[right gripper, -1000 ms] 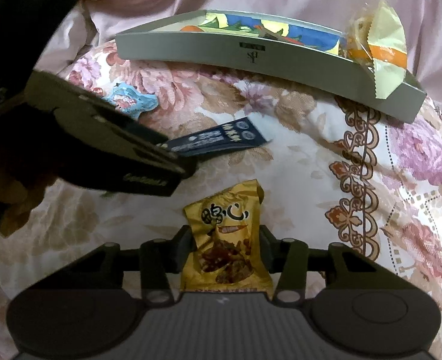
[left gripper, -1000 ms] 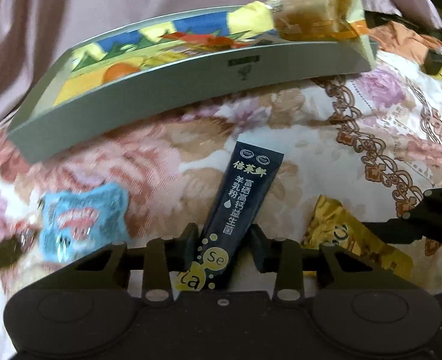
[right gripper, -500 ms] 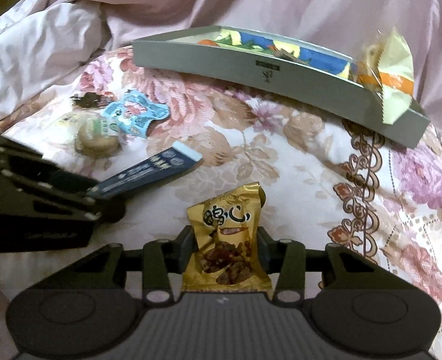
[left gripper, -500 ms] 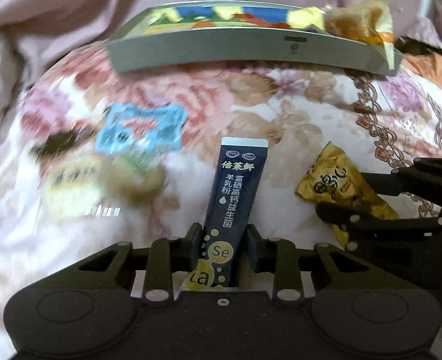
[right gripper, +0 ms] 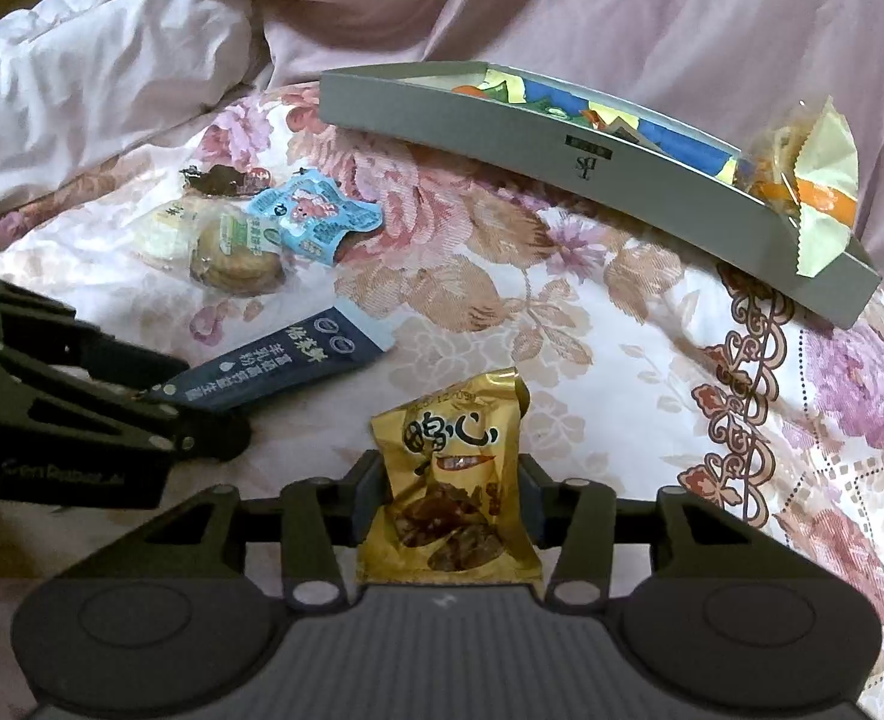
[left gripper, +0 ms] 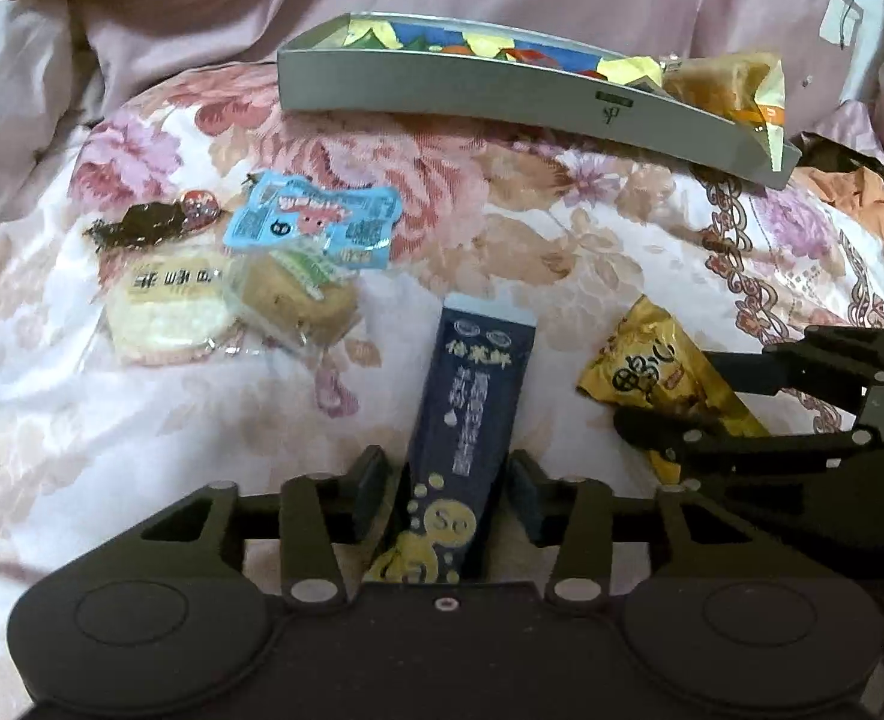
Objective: Organize snacks
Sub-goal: 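Lift the blue stick and gold packet and carry both toward the grey tray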
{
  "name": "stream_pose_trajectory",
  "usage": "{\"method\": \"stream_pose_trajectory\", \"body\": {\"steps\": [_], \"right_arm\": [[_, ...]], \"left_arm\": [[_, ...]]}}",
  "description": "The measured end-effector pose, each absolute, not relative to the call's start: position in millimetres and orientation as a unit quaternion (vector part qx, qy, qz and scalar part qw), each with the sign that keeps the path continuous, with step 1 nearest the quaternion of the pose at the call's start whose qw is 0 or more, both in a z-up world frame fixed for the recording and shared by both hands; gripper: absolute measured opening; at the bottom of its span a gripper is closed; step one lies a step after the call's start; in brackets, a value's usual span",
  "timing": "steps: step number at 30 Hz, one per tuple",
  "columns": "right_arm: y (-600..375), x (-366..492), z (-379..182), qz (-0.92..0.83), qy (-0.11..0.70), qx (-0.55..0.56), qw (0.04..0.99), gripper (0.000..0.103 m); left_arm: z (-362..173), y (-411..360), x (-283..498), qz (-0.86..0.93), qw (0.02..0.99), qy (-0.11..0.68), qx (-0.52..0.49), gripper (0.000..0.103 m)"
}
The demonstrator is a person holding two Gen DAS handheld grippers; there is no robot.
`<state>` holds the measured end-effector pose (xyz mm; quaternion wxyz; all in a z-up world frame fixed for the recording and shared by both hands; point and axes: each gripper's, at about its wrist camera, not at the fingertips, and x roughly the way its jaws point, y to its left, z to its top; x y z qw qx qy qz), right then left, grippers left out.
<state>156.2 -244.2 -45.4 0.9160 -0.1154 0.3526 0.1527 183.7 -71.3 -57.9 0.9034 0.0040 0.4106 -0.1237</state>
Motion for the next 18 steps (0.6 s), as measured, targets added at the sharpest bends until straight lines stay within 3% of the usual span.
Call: {"method": "stream_pose_trajectory", "body": {"steps": [3, 6, 13, 18], "right_arm": [[-243, 159, -49, 0.152, 0.351, -0.116, 0.916, 0.055], [-244, 162, -50, 0.152, 0.359, -0.103, 0.915, 0.054], [-244, 162, -49, 0.157, 0.359, -0.107, 0.914, 0.049], [-232, 151, -49, 0.155, 0.334, -0.169, 0.914, 0.048]], "left_arm": [[-60, -73, 186, -0.129, 0.908, 0.399, 0.011, 0.059], [-61, -76, 187, -0.135, 0.909, 0.393, 0.029, 0.057], [-61, -72, 184, -0.132, 0.913, 0.384, 0.026, 0.038], [-60, -70, 176, -0.126, 0.918, 0.374, 0.024, 0.033]]}}
